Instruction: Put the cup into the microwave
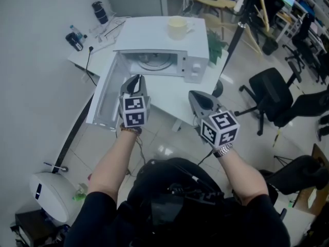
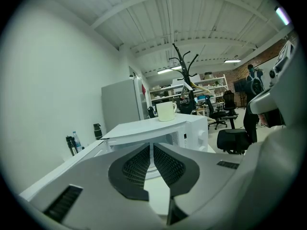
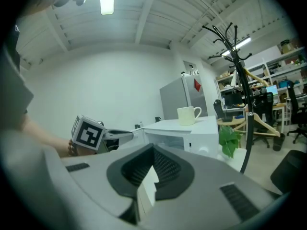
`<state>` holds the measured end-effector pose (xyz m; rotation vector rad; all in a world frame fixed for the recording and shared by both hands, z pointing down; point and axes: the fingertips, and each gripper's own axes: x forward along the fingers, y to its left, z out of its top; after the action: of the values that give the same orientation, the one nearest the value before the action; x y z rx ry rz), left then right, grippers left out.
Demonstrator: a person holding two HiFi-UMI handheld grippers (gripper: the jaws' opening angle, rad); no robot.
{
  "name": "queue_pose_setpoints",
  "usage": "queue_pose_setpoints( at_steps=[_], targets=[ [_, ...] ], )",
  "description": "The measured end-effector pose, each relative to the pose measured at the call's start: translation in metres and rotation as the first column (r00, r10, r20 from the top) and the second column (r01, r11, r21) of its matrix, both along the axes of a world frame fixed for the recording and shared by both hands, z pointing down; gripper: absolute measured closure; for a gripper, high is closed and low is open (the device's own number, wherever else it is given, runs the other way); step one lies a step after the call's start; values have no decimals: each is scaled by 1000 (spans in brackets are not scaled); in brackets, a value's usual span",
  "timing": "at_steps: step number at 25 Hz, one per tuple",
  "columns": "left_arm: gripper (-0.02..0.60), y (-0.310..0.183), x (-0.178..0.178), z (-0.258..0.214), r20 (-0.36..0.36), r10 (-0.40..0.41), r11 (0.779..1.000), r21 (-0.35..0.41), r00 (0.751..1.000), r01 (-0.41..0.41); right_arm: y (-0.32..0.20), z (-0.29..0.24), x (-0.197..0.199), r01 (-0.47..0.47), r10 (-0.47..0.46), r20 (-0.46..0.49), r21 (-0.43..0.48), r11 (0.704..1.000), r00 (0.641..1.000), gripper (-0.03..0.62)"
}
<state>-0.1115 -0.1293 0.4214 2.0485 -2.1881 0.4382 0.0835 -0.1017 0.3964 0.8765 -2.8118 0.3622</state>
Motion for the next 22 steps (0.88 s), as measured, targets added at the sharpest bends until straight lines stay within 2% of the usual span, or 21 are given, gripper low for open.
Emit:
queue_pose_setpoints(
  at_steps=[8, 16, 22],
  targets=[
    [580, 15, -12, -14, -15, 38, 999, -7, 999, -38, -10, -6, -14, -40, 40, 11, 2, 999, 999, 582],
    [581, 21, -23, -24, -59, 114, 993, -20, 992, -115, -29, -16, -34, -114, 113, 21, 19, 993, 993, 576],
    [581, 15, -24, -34, -95, 191, 981, -29, 977, -194, -40, -26, -47, -171, 170, 8, 45, 984, 985, 574]
  ],
)
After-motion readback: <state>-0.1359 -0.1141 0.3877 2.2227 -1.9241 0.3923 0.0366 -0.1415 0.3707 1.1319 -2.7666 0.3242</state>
